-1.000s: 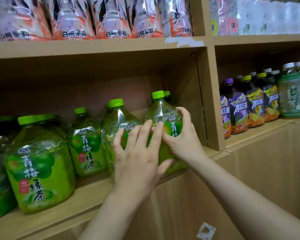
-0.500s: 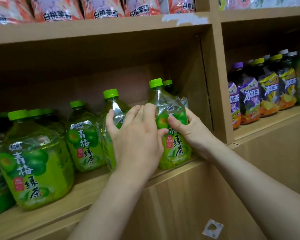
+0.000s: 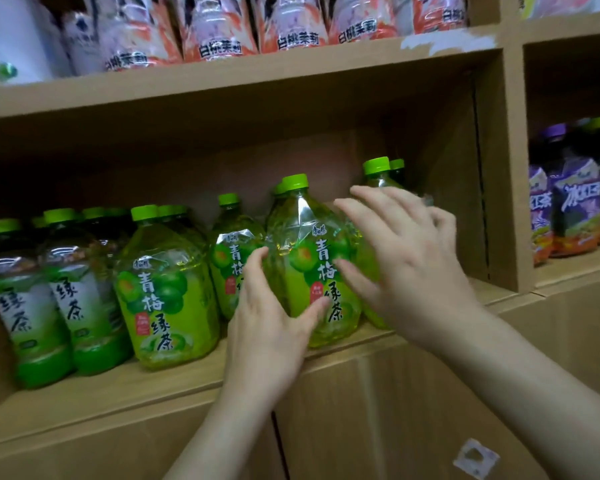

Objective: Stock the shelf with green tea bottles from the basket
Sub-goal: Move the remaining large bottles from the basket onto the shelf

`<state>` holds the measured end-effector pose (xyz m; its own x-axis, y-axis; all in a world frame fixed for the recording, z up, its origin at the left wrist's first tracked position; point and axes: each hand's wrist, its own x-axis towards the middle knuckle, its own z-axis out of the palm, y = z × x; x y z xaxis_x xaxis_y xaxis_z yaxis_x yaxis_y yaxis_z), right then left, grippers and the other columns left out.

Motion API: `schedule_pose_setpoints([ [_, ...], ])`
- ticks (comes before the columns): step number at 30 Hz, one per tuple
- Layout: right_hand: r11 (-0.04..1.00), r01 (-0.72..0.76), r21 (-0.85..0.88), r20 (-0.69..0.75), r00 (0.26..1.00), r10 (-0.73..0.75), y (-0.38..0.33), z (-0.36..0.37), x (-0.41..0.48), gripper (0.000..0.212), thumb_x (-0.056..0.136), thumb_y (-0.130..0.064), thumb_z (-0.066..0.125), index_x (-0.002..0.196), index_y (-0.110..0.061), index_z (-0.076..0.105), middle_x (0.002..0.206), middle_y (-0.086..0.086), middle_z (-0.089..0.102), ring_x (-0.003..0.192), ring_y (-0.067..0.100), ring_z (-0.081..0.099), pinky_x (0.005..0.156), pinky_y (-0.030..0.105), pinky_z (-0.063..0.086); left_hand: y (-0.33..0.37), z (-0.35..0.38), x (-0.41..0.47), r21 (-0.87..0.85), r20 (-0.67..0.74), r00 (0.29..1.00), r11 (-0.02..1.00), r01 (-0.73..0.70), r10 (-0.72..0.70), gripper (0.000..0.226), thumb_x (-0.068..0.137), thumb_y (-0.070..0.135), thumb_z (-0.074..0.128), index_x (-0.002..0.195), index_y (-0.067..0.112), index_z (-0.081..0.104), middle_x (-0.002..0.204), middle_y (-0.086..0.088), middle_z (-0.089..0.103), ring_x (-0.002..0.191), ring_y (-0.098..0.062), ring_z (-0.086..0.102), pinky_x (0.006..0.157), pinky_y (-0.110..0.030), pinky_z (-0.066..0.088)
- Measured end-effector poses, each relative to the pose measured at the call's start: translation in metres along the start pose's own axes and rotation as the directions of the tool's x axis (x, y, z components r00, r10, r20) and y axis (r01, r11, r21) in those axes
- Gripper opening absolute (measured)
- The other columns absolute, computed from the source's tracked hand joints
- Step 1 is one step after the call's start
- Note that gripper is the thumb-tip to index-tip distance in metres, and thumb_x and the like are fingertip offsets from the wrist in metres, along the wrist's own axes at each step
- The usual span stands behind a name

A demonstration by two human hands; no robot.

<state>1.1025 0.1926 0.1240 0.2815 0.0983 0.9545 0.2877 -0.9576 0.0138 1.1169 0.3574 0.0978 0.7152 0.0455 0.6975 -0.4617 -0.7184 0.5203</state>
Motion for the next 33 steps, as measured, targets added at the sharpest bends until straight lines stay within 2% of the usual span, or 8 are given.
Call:
schedule_pose_setpoints([
  [5,0.985,0.056,-0.161,0.398,0.917,0.013,-0.023,0.009,0.02,0.091,0.084,-0.06,0.054,0.15,-0.022,0.006,0.153,0.006,0.033,0.148,0.022,0.011,0.104,0.047,0.015,0.002,0.006,0.015,-0.246,0.192,0.973,0.953,0.177,-0.131,0.109,0.07,0.043,0.079,0.148,0.034,0.004,0.128,-0.004,0.048,0.114,-0.021,0.049,0.088,-0.026,0.036],
  [11,0.991,-0.078,0.104,0.457,0.889,0.022,-0.051,0.008,0.03,0.094,0.075,-0.052,0.072,0.146,-0.029,0.014,0.131,0.006,0.037,0.106,0.032,0.057,0.089,0.04,0.047,-0.02,-0.022,0.012,-0.192,0.154,0.983,0.973,0.13,-0.101,0.104,0.072,0.045,0.077,0.15,0.036,0.008,0.114,0.011,0.048,0.101,-0.005,0.043,0.087,-0.024,0.036],
  [16,0.845,-0.396,0.358,0.566,0.812,0.141,-0.06,0.04,0.027,0.119,0.064,-0.052,0.08,0.149,-0.042,-0.005,0.14,0.007,0.047,0.12,0.029,0.055,0.1,0.045,0.046,-0.044,-0.052,0.002,0.285,-0.209,0.965,0.954,-0.094,0.157,0.085,0.068,0.046,0.077,0.142,0.027,0.041,0.131,-0.007,0.054,0.119,-0.026,0.046,0.095,-0.035,0.039],
  [19,0.775,-0.45,0.442,0.565,0.811,0.149,-0.061,0.054,0.026,0.116,0.064,-0.048,0.081,0.148,-0.044,0.001,0.138,0.003,0.055,0.122,0.026,0.055,0.102,0.046,0.046,-0.066,-0.071,0.002,0.116,-0.41,0.912,0.991,0.062,-0.009,0.096,0.064,0.039,0.082,0.144,0.036,0.028,0.148,-0.007,0.031,0.133,-0.028,0.027,0.104,-0.046,0.032],
  [22,0.728,-0.487,0.483,0.55,0.816,0.181,-0.068,0.07,0.023,0.109,0.069,-0.042,0.08,0.148,-0.044,0.005,0.135,0.003,0.058,0.115,0.023,0.06,0.099,0.042,0.049,-0.087,-0.087,0.018,-0.115,-0.277,0.914,0.954,0.275,-0.297,0.119,0.062,0.039,0.085,0.148,0.038,0.003,0.159,-0.001,0.019,0.142,-0.026,0.025,0.113,-0.045,0.025],
  [24,0.709,-0.507,0.491,0.536,0.817,0.212,-0.074,0.078,0.022,0.105,0.072,-0.037,0.08,0.149,-0.042,0.008,0.133,0.003,0.059,0.112,0.021,0.061,0.094,0.032,0.049,-0.095,-0.089,0.028,-0.327,-0.079,0.9,0.864,0.383,-0.428,0.117,0.061,0.032,0.087,0.149,0.03,0.009,0.152,-0.004,0.035,0.131,-0.025,0.043,0.104,-0.038,0.039],
  [27,0.697,-0.525,0.489,0.534,0.811,0.237,-0.077,0.084,0.025,0.105,0.07,-0.036,0.082,0.149,-0.041,0.013,0.134,0.004,0.057,0.114,0.023,0.059,0.089,0.027,0.043,-0.105,-0.089,0.034,-0.444,0.083,0.898,0.791,0.421,-0.432,0.088,0.059,0.014,0.088,0.132,0.016,0.038,0.115,-0.001,0.064,0.096,-0.013,0.063,0.074,-0.026,0.05],
  [33,0.729,-0.54,0.421,0.575,0.78,0.246,-0.084,0.087,0.032,0.113,0.066,-0.045,0.083,0.152,-0.029,0.01,0.141,0.004,0.051,0.127,0.025,0.051,0.102,0.034,0.042,-0.109,-0.092,0.045,-0.377,0.115,0.909,0.829,0.413,-0.4,0.094,0.059,0.021,0.089,0.133,0.014,0.032,0.114,0.003,0.058,0.101,-0.015,0.057,0.094,-0.034,0.044],
])
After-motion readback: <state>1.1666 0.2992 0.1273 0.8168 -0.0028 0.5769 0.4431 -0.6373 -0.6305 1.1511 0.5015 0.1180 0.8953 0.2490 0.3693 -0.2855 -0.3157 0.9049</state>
